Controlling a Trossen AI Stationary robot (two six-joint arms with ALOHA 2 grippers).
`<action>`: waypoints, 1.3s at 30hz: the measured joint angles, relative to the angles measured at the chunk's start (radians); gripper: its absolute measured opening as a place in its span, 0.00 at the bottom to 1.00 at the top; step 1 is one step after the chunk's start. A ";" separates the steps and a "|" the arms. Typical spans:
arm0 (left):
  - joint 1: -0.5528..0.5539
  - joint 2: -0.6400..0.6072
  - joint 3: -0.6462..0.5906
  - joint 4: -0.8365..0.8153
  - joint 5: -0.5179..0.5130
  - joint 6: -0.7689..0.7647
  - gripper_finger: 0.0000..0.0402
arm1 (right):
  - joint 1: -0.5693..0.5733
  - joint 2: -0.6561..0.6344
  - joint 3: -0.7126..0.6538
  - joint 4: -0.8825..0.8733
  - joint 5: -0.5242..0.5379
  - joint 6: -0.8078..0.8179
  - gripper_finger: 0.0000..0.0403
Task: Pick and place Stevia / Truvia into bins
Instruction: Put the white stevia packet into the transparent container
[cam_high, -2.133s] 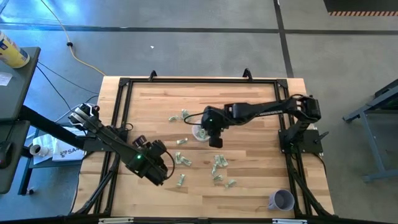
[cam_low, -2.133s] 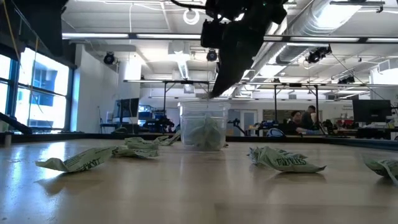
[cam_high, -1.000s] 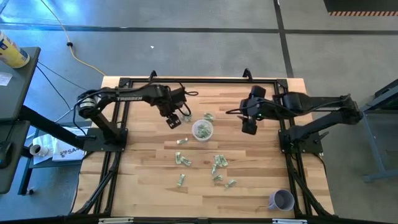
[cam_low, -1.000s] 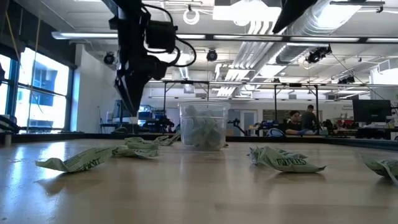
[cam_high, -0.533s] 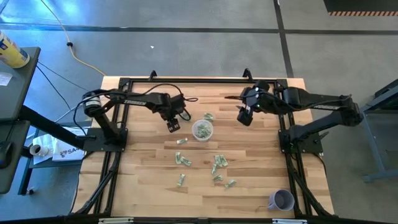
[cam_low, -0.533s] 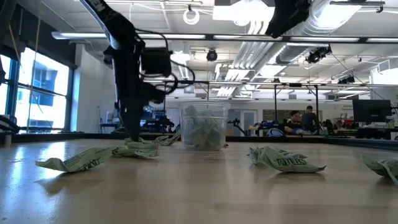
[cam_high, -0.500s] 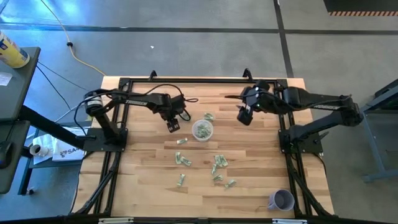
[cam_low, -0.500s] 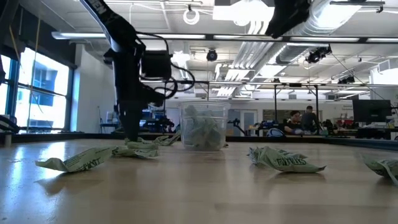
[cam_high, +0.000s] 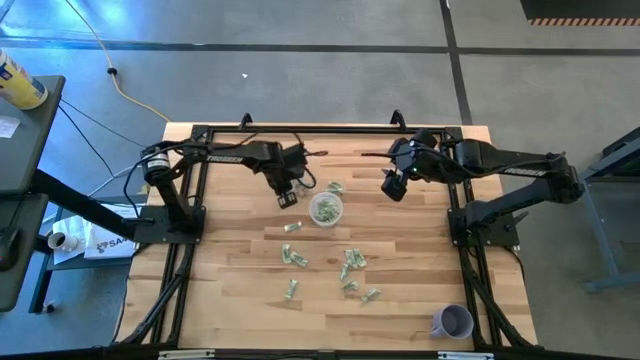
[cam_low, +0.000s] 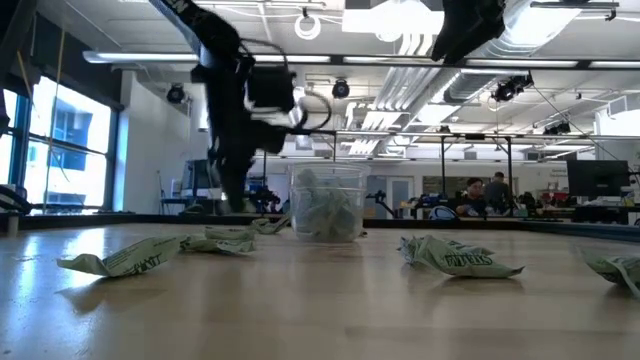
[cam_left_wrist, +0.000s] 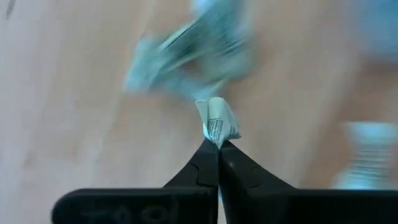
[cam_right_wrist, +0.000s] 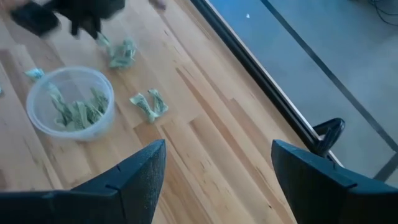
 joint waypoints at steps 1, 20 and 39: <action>-0.005 -0.009 0.036 -0.030 0.045 -0.001 0.10 | 0.000 0.000 0.000 -0.010 0.002 0.000 0.70; -0.248 0.139 0.339 0.076 -0.070 -0.071 0.14 | 0.022 0.000 0.000 -0.081 -0.072 -0.044 0.70; -0.340 -0.009 0.530 -0.302 -0.191 -0.218 0.50 | 0.112 0.001 -0.354 0.290 -0.335 -0.138 0.70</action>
